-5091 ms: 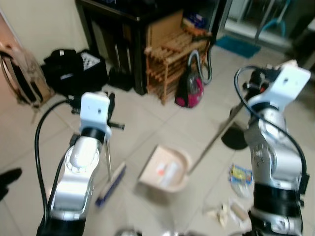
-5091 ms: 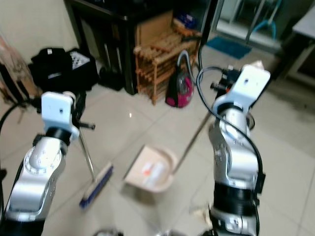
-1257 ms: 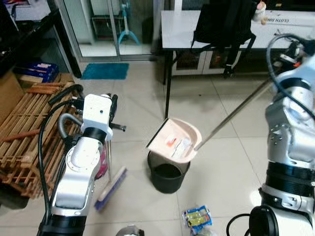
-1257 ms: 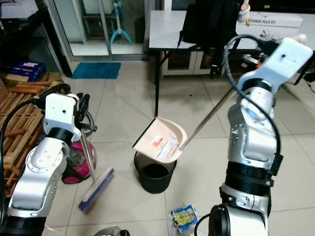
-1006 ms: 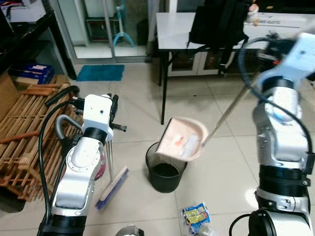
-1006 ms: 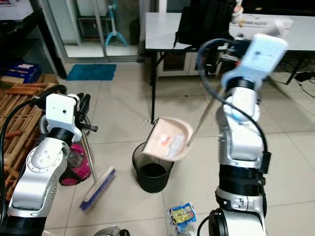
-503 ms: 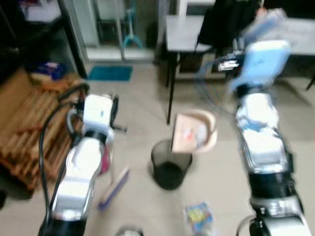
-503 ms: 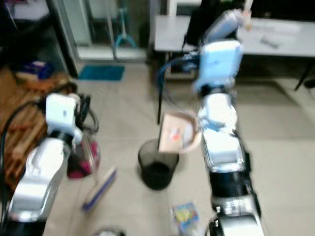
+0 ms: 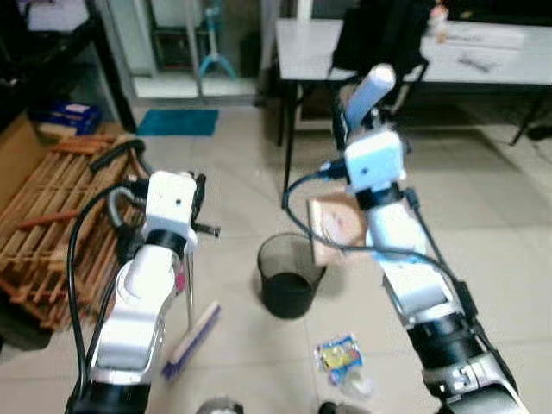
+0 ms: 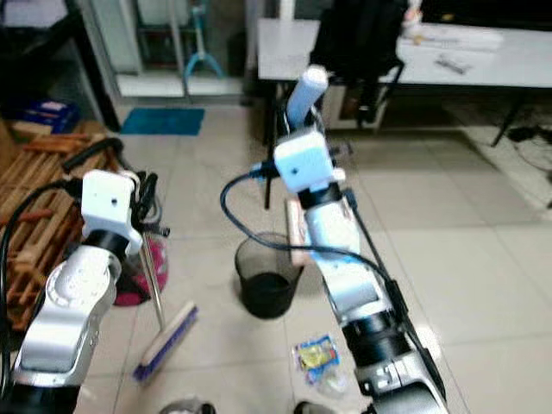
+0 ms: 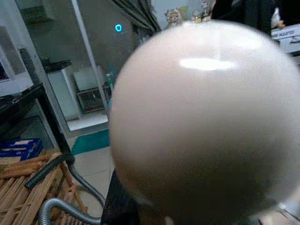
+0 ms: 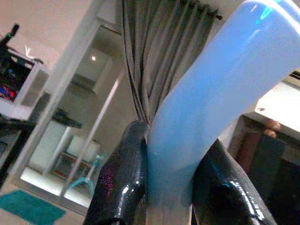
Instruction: Sweep floor
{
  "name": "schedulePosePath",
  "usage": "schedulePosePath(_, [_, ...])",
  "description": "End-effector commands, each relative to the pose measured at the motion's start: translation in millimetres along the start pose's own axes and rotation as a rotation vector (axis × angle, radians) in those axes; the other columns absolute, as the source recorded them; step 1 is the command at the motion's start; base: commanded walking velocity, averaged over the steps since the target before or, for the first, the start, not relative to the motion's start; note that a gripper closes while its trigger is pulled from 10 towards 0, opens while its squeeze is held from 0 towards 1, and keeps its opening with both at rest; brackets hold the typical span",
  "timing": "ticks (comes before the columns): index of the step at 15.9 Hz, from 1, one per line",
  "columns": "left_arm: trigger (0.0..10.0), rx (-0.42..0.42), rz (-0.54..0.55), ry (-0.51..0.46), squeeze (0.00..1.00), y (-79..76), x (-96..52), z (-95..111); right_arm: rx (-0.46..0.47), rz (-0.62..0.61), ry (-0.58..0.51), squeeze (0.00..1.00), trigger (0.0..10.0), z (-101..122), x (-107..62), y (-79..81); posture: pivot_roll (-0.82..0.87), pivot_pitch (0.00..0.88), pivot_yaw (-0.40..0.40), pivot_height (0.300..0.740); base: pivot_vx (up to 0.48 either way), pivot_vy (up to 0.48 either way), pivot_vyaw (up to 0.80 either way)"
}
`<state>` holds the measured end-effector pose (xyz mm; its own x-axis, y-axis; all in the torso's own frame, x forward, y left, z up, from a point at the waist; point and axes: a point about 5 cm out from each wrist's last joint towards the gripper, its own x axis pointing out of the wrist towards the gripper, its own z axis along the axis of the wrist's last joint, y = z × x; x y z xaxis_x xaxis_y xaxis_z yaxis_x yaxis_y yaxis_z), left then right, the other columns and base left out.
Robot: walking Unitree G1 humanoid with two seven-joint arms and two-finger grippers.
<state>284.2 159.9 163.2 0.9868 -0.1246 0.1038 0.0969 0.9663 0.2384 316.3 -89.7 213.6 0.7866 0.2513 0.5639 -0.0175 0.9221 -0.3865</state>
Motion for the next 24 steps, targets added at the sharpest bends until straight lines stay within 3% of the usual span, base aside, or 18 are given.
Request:
schedulePosePath(1, [10.0, 0.011, -0.001, -0.042, 0.0, 0.4, -0.6, 10, -0.01, -0.009, -0.069, 0.0, 10.0, 10, 7.6, -1.3, 0.05, 0.069, 0.01, 0.74, 0.0, 0.0, 0.0])
schedulePosePath(5, [10.0, 0.012, -0.003, -0.034, 0.0, -0.5, -3.3, 10, 0.004, 0.068, -0.126, 0.0, 10.0, 6, 3.6, 24.4, 0.06, 0.09, 0.008, 0.74, 0.0, 0.0, 0.0])
schedulePosePath(7, [10.0, 0.013, -0.001, -0.034, 0.0, -0.6, -4.0, 10, -0.002, 0.045, -0.131, 0.0, 10.0, 2, 3.2, 32.2, 0.07, 0.097, 0.006, 0.74, 0.0, 0.0, 0.0])
schedulePosePath(10, [10.0, 0.019, 0.008, -0.029, 0.0, 2.5, -6.4, 10, -0.049, -0.051, -0.065, 0.0, 10.0, -10, 14.2, 25.3, 0.08, 0.11, -0.001, 0.74, 0.0, 0.0, 0.0])
schedulePosePath(13, [10.0, 0.021, 0.015, -0.019, 0.0, 4.2, -8.7, 9, -0.095, -0.175, 0.01, 0.0, 10.0, -23, 22.9, 6.9, 0.08, 0.111, 0.001, 0.74, 0.0, 0.0, 0.0])
schedulePosePath(17, [10.0, 0.002, 0.004, -0.015, 0.0, 0.5, -4.9, 10, 0.048, -0.37, -0.03, 0.0, 10.0, -6, 36.4, -39.2, 0.07, 0.102, 0.006, 0.74, 0.0, 0.0, 0.0])
schedulePosePath(18, [10.0, -0.005, -0.011, -0.003, 0.0, -1.8, -3.8, 9, 0.087, -0.489, -0.082, 0.0, 10.0, 15, 38.4, -77.3, 0.05, 0.097, 0.01, 0.74, 0.0, 0.0, 0.0])
schedulePosePath(19, [10.0, -0.007, -0.023, 0.003, 0.0, -3.5, -3.7, 9, 0.078, -0.542, -0.105, 0.0, 10.0, 27, 36.3, -99.5, 0.04, 0.095, 0.014, 0.74, 0.0, 0.0, 0.0])
schedulePosePath(20, [10.0, -0.005, -0.023, 0.004, 0.0, -3.6, -3.5, 9, 0.07, -0.551, -0.103, 0.0, 10.0, 29, 35.4, -104.5, 0.04, 0.096, 0.017, 0.74, 0.0, 0.0, 0.0])
schedulePosePath(22, [10.0, -0.012, -0.031, 0.002, 0.0, -5.1, -1.3, 9, 0.041, -0.618, -0.11, 0.0, 10.0, 40, 28.0, -130.1, 0.03, 0.091, 0.024, 0.74, 0.0, 0.0, 0.0])
schedulePosePath(24, [10.0, -0.013, -0.041, -0.019, 0.0, -6.0, 1.6, 13, -0.033, -0.62, -0.026, 0.0, 10.0, 37, 18.4, -143.3, 0.02, 0.084, 0.028, 0.74, 0.0, 0.0, 0.0])
